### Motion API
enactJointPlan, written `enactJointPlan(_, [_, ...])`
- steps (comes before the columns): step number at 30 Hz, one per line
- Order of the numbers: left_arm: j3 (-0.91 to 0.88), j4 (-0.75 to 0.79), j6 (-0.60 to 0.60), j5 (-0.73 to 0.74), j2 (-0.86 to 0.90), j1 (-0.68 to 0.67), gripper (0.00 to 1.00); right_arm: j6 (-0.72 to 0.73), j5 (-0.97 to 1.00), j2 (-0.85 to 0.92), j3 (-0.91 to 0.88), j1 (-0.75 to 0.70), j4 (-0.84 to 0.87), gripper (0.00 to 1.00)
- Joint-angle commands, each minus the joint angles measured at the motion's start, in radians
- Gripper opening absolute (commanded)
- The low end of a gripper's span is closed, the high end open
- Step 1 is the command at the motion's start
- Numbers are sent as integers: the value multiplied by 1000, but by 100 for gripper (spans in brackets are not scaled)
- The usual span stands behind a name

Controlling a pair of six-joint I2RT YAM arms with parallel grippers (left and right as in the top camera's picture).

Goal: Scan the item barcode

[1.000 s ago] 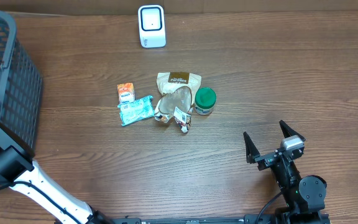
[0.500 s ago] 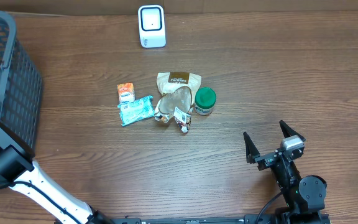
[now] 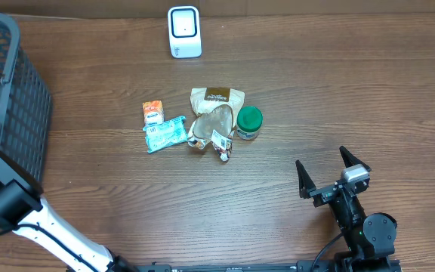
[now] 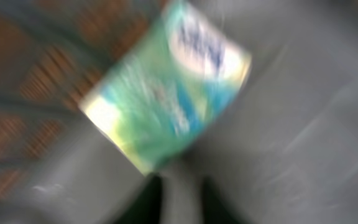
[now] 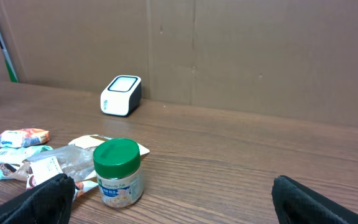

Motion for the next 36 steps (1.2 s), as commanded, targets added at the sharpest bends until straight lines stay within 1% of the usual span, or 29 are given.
enactJointPlan(1, [6, 73, -1, 10, -110, -9, 59, 2, 2, -6, -10, -6, 5, 100])
enactJointPlan(3, [5, 98, 41, 24, -102, -9, 62, 2, 2, -6, -10, -6, 5, 100])
enactJointPlan(7, [5, 130, 115, 35, -52, -9, 61, 2, 2, -6, -10, -6, 5, 100])
enactJointPlan(12, [5, 139, 181, 35, 11, -9, 56, 2, 2, -6, -10, -6, 5, 100])
enactJointPlan(15, [5, 149, 212, 35, 42, -9, 57, 2, 2, -6, -10, -6, 5, 100])
enactJointPlan(18, [5, 164, 226, 39, 61, -9, 61, 2, 2, -6, -10, -6, 5, 100])
enactJointPlan(24, [5, 177, 274, 50, 101, -9, 62, 2, 2, -6, -10, -6, 5, 100])
enactJointPlan(31, [5, 158, 275, 50, 144, -6, 57, 2, 2, -6, -10, -6, 5, 100])
enactJointPlan(33, [5, 149, 275, 50, 154, -6, 51, 2, 2, -6, -10, -6, 5, 100])
enactJointPlan(35, [5, 137, 275, 50, 156, -6, 38, 2, 2, -6, -10, -6, 5, 100])
enactJointPlan(36, [5, 133, 274, 50, 156, -6, 24, 2, 2, -6, -10, -6, 5, 100])
